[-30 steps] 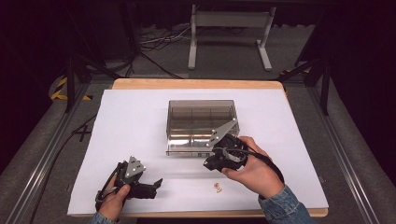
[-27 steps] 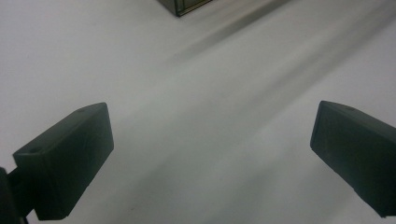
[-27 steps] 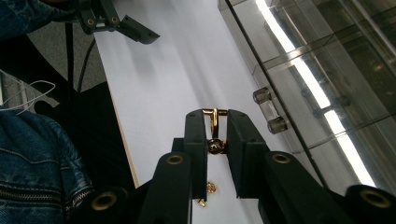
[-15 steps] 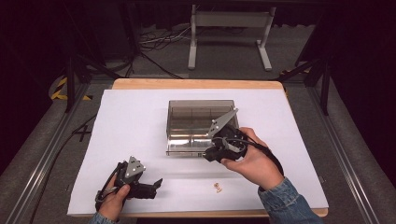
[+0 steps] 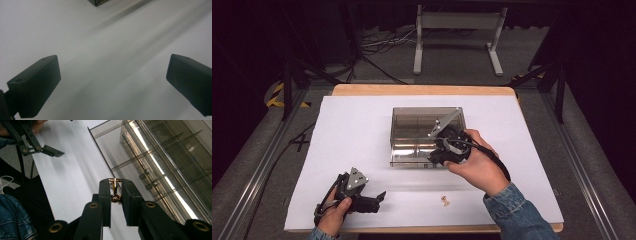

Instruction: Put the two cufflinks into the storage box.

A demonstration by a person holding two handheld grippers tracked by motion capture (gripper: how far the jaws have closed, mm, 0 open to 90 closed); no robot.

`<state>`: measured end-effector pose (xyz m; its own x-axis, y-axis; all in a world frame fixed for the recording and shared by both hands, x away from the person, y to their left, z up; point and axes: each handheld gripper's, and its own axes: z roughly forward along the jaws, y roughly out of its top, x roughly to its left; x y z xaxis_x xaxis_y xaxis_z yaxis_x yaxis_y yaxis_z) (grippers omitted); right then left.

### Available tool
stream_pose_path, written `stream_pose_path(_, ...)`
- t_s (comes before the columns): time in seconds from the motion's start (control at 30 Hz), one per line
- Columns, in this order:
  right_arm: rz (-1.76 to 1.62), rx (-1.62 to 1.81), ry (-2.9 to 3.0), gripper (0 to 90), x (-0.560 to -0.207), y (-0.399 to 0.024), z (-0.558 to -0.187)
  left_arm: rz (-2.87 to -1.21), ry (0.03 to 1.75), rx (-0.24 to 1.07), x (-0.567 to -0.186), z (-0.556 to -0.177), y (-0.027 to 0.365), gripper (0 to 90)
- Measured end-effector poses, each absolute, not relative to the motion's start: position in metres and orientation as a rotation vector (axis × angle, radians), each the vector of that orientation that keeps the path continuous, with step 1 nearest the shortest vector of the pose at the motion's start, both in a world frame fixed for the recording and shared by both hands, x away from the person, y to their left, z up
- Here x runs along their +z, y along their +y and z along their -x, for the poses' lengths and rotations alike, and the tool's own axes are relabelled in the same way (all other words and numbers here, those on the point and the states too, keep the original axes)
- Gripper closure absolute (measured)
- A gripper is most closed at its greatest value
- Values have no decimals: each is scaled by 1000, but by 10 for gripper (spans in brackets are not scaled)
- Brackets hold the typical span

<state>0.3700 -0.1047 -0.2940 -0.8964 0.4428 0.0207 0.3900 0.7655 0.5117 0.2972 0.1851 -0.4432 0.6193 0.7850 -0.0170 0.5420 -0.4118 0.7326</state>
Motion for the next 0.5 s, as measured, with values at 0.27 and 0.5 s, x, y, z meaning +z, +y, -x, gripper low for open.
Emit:
stream_pose_path(0.27, -714, 800, 2848, 782, -292, -103, -377, -2117, 1037, 429, -443, -297, 185, 1)
stream_pose_path(0.5, -748, 776, 2840, 782, -291, -101, -386, -2115, 1029, 426, -443, -297, 185, 1)
